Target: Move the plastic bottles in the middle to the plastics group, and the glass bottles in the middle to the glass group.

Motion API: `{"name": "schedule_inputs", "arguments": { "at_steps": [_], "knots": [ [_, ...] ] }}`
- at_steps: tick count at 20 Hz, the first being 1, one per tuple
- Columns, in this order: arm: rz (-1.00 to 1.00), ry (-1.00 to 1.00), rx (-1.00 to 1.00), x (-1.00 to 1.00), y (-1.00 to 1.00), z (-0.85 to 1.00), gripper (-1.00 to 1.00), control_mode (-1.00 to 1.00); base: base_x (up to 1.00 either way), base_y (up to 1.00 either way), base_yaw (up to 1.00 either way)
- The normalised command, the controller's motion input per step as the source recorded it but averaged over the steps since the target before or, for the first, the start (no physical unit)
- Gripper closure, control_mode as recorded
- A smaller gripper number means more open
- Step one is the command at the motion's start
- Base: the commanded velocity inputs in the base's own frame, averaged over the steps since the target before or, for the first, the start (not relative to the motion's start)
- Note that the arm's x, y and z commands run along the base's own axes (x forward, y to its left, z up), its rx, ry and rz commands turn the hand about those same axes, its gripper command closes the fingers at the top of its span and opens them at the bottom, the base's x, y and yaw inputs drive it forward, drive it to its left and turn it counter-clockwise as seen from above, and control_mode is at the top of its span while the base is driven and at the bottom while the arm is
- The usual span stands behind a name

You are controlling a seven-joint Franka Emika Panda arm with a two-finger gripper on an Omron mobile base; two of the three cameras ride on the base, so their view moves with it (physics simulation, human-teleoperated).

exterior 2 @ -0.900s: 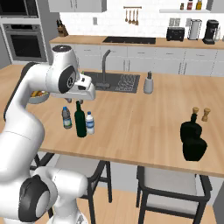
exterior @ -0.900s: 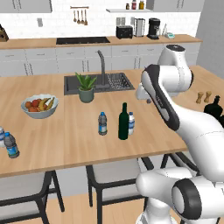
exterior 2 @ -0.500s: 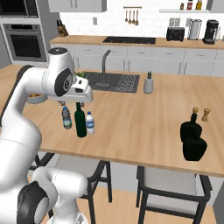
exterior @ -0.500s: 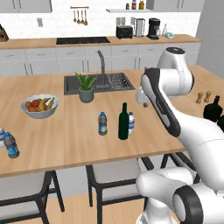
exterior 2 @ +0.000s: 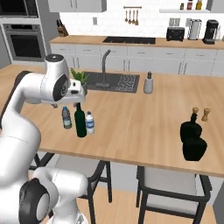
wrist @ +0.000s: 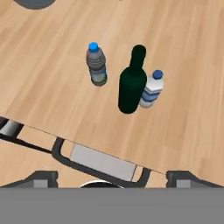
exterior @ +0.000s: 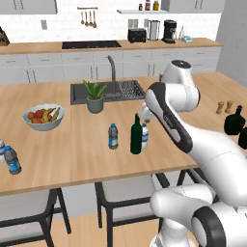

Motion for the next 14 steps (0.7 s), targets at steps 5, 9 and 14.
{"name": "schedule_inputs", "arguments": {
  "at_steps": [5, 9, 14],
  "knots": [
    [0.18, 0.01, 0.0, 0.77, 0.34, -0.03, -1.0, -1.0, 0.0, 0.0, 0.0],
    [0.15, 0.07, -0.02, 0.62, 0.07, -0.11, -1.0, -1.0, 0.0, 0.0, 0.0],
    [0.06, 0.23, -0.06, 0.47, -0.01, -0.23, -1.0, -1.0, 0.0, 0.0, 0.0]
  ]
}}
